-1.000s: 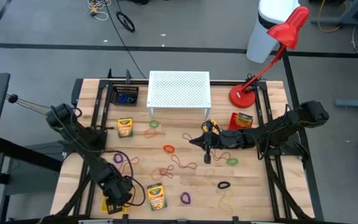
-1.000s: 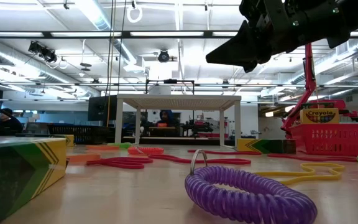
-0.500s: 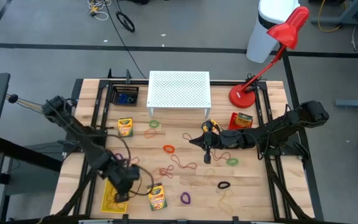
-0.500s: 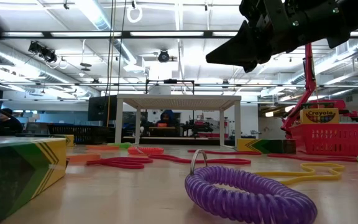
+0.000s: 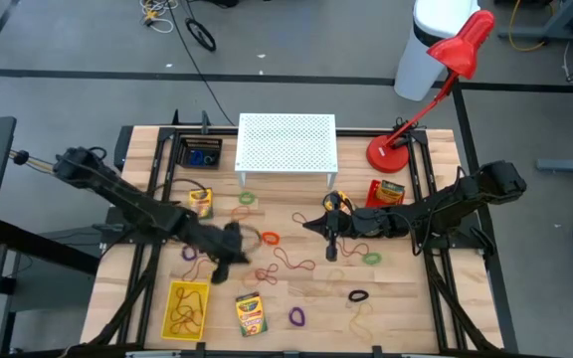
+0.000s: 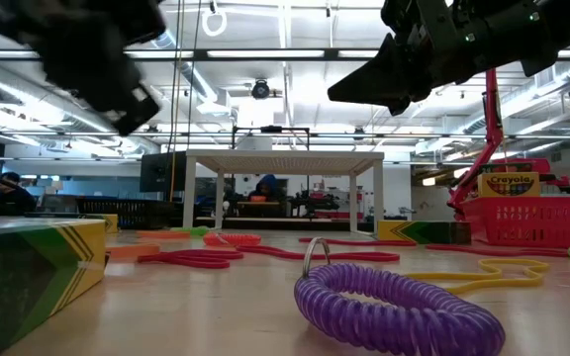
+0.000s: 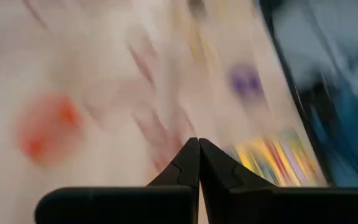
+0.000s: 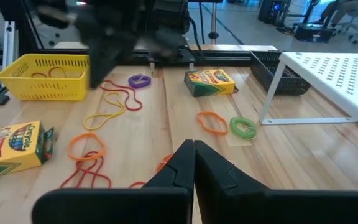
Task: Pick & Place Office Desk Supplies
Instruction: Put the right green spring rubber band into the black bin
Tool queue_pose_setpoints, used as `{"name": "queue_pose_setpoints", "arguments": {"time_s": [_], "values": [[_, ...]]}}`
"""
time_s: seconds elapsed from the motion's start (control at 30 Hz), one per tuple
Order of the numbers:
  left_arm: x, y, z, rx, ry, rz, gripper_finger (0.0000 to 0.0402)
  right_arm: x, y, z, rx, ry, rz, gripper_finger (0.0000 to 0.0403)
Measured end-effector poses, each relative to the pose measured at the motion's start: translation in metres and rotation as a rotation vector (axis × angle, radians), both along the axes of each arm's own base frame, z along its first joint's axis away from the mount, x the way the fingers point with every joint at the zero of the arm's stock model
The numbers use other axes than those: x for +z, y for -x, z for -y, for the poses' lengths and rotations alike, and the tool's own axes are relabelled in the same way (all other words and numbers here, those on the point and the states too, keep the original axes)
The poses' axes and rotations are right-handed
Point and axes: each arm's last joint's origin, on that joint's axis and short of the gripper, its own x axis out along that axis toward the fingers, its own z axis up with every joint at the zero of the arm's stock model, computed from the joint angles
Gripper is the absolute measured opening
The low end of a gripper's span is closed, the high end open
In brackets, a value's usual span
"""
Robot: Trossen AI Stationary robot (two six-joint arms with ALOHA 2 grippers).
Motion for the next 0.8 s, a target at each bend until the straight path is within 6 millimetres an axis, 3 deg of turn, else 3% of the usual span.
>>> {"name": "queue_pose_setpoints", "arguments": {"time_s": [0.17, 0.27, 0.43, 0.53, 0.7, 0.8], "values": [[0.009, 0.013, -0.021, 0.104, -0.155, 0.578, 0.0007, 0.001, 0.000, 0.001, -0.015, 0.002, 0.008, 0.0003], [0.007, 0.024, -0.034, 0.146, -0.229, 0.776, 0.0007, 0.001, 0.000, 0.001, -0.031, -0.057, 0.020, 0.0008], [-0.005, 0.030, -0.060, 0.296, -0.337, 0.776, 0.0008, 0.001, -0.001, 0.000, -0.037, -0.184, 0.030, 0.0036], [-0.010, 0.026, -0.074, 0.385, -0.303, 0.700, 0.0008, 0.002, -0.001, 0.000, -0.037, -0.184, 0.032, 0.0044], [-0.013, 0.022, -0.084, 0.276, -0.295, 0.708, 0.0007, 0.010, 0.004, 0.003, -0.112, -0.163, 0.025, 0.0026], [-0.014, 0.021, -0.084, 0.248, -0.290, 0.720, 0.0005, 0.022, 0.009, 0.005, -0.173, -0.191, -0.098, 0.0006]]}}
